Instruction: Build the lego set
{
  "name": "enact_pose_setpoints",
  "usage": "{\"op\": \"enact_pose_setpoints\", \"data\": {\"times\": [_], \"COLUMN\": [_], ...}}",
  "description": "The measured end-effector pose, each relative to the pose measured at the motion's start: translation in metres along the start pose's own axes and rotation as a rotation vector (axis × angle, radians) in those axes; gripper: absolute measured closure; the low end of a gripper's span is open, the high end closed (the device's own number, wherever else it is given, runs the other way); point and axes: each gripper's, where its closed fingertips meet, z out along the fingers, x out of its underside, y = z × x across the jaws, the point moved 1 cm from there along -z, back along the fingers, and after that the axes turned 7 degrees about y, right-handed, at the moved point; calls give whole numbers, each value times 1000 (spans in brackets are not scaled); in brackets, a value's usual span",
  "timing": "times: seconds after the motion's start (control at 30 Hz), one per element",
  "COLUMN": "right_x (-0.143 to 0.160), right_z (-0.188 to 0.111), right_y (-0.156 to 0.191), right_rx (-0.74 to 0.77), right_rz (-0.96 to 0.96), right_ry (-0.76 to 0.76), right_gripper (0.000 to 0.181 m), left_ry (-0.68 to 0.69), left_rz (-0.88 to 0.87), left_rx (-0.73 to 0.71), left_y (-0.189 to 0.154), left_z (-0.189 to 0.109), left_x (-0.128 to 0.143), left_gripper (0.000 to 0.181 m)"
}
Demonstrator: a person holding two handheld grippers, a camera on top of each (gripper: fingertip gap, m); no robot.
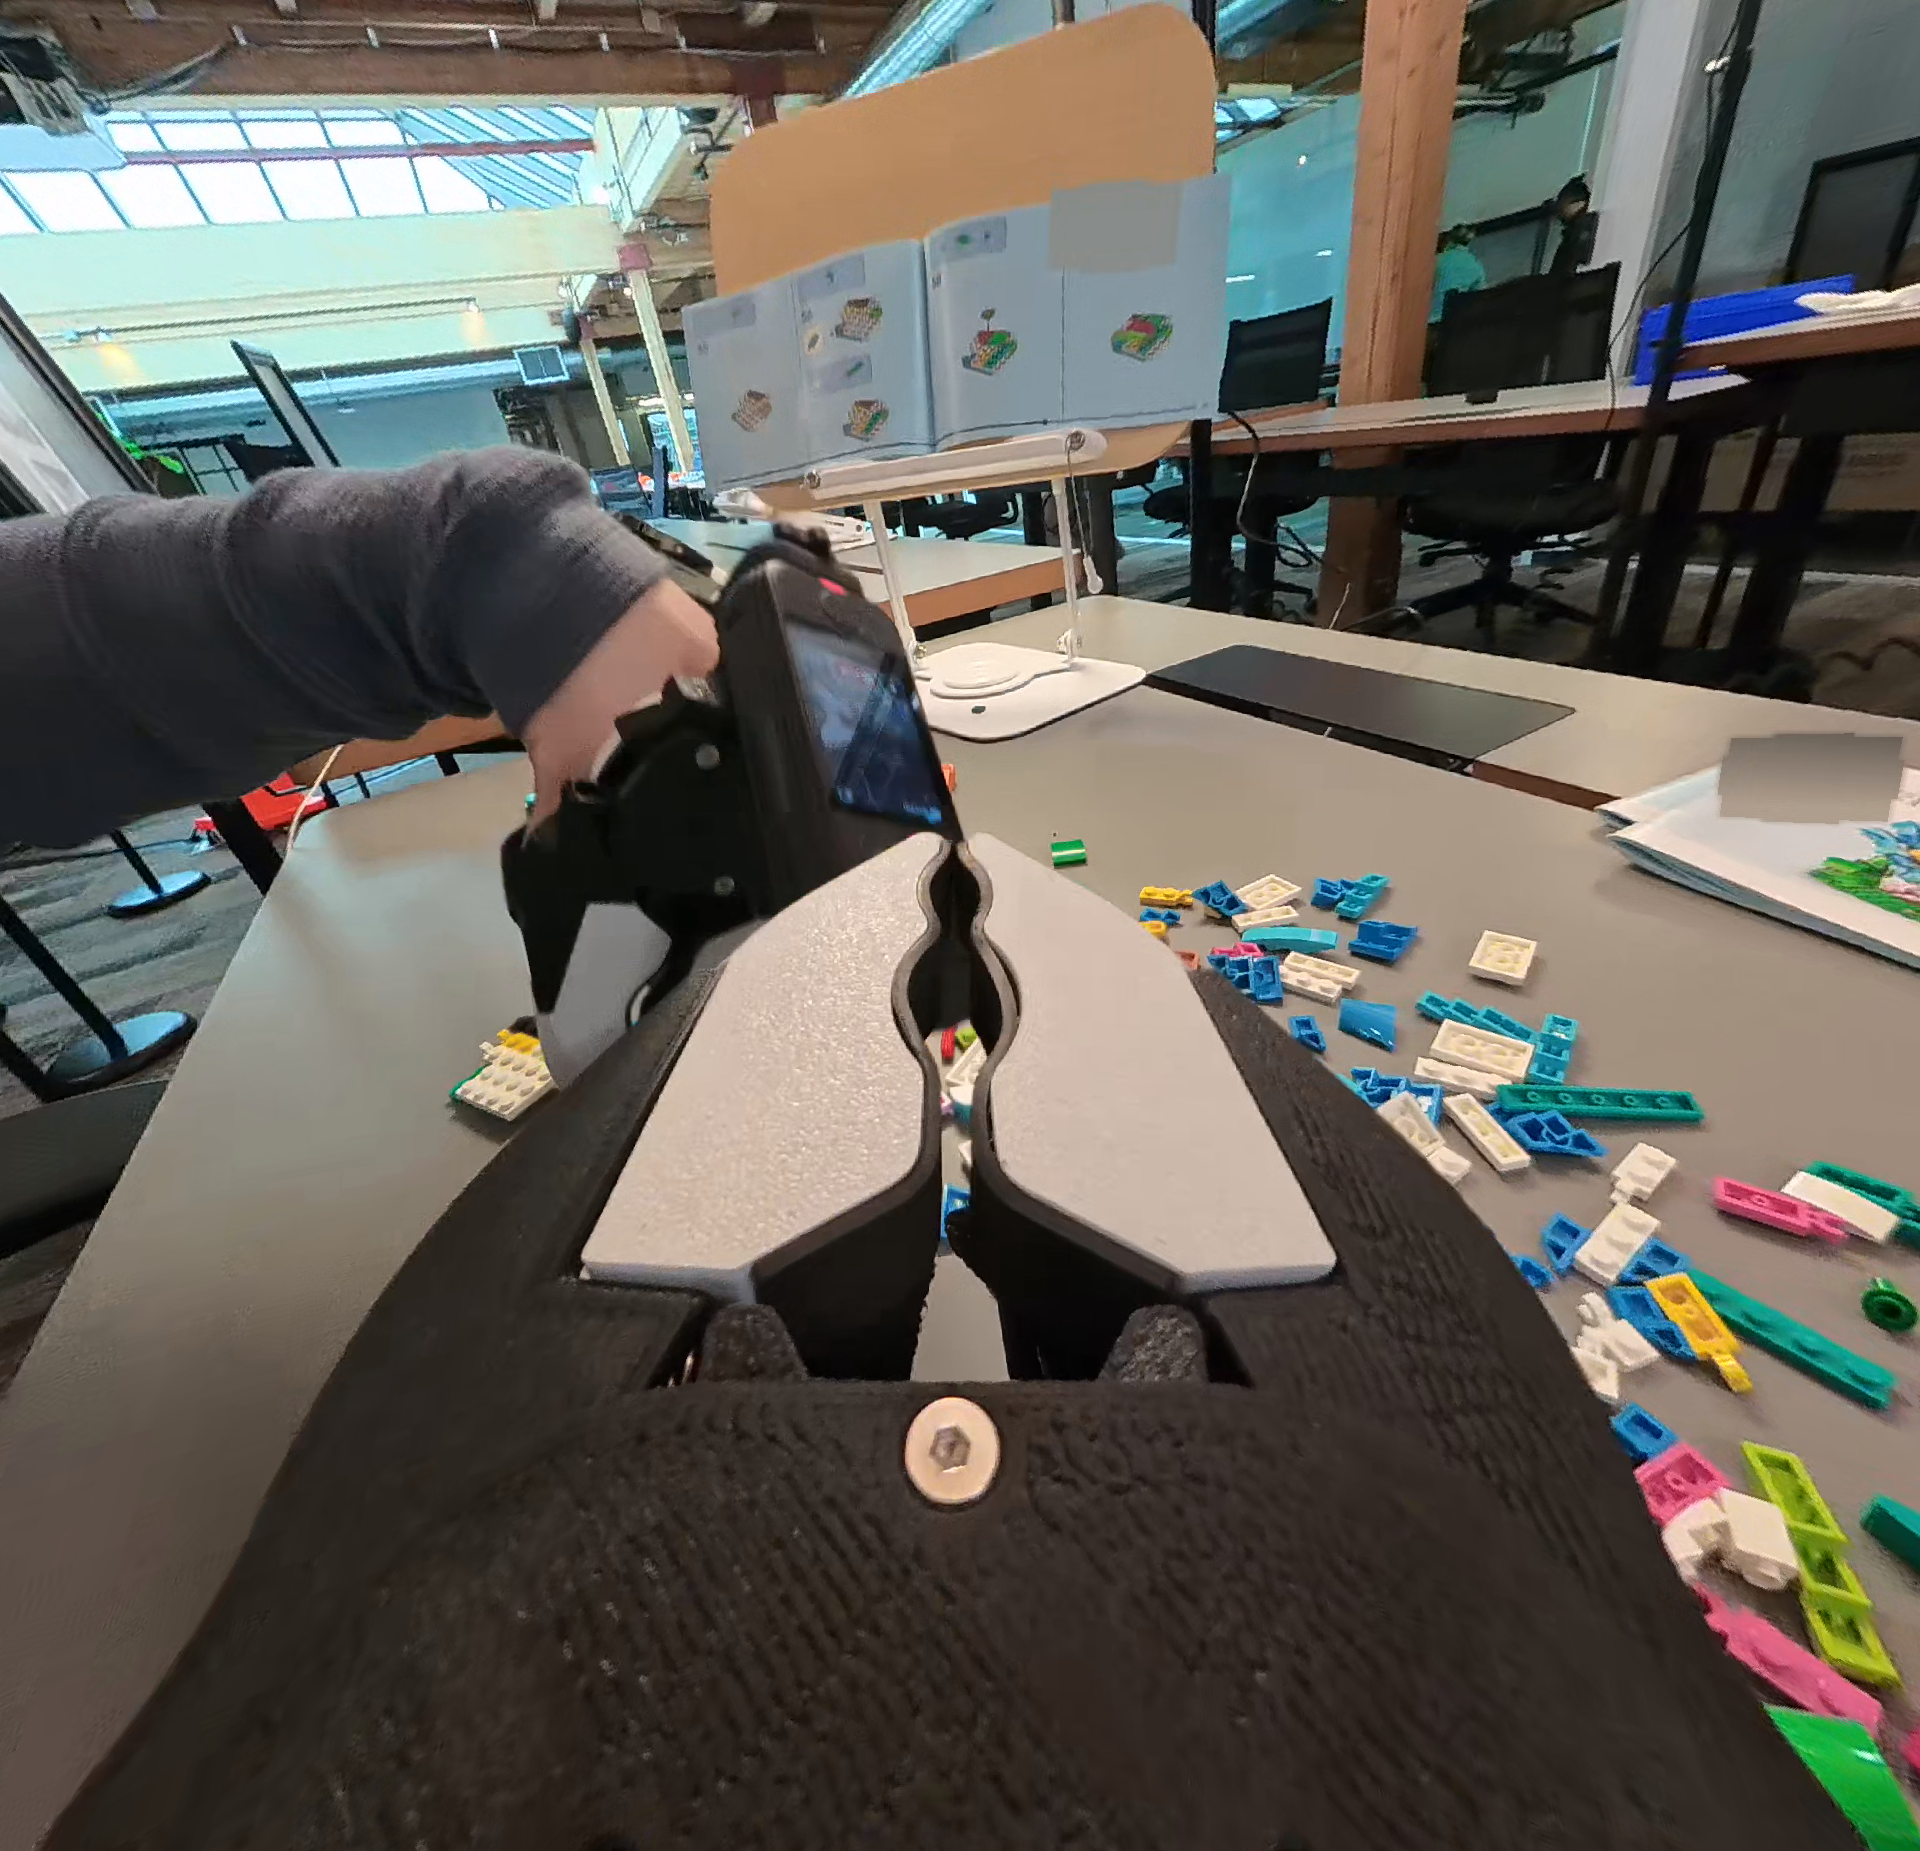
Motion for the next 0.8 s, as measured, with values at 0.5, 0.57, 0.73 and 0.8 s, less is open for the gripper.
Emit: {"op": "enact_pose_setpoints", "data": {"times": [0.5, 0.57, 0.73, 0.8], "right_x": [-16, -15, -15, -17], "right_z": [-12, -11, -11, -12], "right_y": [-2, -1, 1, 1], "right_rx": [10, 11, 8, 13], "right_rz": [-20, -23, -44, -57], "right_ry": [-68, -67, -65, -72], "right_gripper": [181, 181, 181, 181], "left_ry": [75, 69, 53, 37], "left_rz": [60, 74, 128, 127], "left_rx": [-93, -122, -210, -227], "left_y": [9, 10, 13, 14], "left_z": [-7, -8, -13, -15], "left_x": [-8, -9, -13, -13], "left_gripper": [166, 166, 163, 158]}}
